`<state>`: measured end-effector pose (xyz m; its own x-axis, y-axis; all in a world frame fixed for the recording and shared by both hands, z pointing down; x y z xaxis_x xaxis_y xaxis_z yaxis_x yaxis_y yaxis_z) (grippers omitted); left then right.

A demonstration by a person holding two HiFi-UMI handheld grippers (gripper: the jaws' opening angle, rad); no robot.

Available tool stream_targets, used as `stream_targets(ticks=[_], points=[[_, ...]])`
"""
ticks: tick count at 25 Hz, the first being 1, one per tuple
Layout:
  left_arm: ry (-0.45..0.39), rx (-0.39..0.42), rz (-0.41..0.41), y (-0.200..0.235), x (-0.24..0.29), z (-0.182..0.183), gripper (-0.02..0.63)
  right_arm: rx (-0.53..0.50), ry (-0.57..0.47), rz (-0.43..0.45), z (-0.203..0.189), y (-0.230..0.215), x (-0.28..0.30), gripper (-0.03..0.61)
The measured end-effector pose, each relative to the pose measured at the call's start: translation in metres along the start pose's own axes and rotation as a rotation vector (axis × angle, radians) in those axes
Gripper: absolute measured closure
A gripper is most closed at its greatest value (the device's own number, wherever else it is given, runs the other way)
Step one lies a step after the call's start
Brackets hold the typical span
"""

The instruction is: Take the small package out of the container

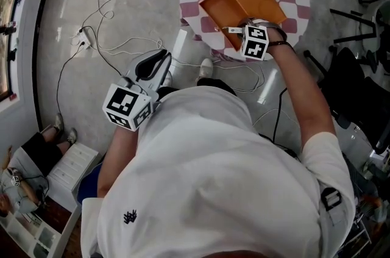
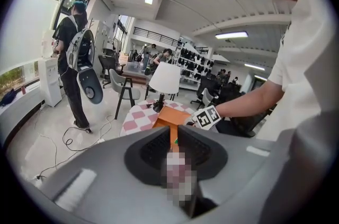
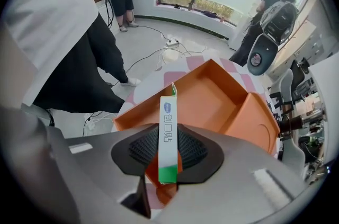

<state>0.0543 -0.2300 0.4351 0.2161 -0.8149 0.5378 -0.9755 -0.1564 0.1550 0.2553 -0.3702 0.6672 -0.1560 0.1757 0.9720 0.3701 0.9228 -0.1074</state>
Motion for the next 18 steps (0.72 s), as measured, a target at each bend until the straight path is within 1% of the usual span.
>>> stream_targets(ticks=[6,13,18], points=[[-0.022,0.031,-0.044,0.013,-0.013,0.005,0.514,0.081,-0.043,-0.051,0.014,0.0,-0.021,0.483],[-0.043,0.073,-0.116,0.033,-0.031,0.003,0.514,0.247,-0.112,-0.145,0.028,0.005,-0.055,0.486],[-0.061,0.102,-0.174,0.047,-0.047,0.001,0.514,0.356,-0.137,-0.218,0.039,0.019,-0.079,0.486]])
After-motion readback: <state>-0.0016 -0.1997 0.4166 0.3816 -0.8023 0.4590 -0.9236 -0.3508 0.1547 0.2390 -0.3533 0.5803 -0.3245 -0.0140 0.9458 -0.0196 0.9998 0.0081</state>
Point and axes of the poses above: the fingertips, and each gripper's own axes: x forward along the fingers, y to its left, z out of its top, the point moved 2 cm from there along -x, backward along the fingers, and after that the axes turned 11 degrees about z, right-handed, at the moved point
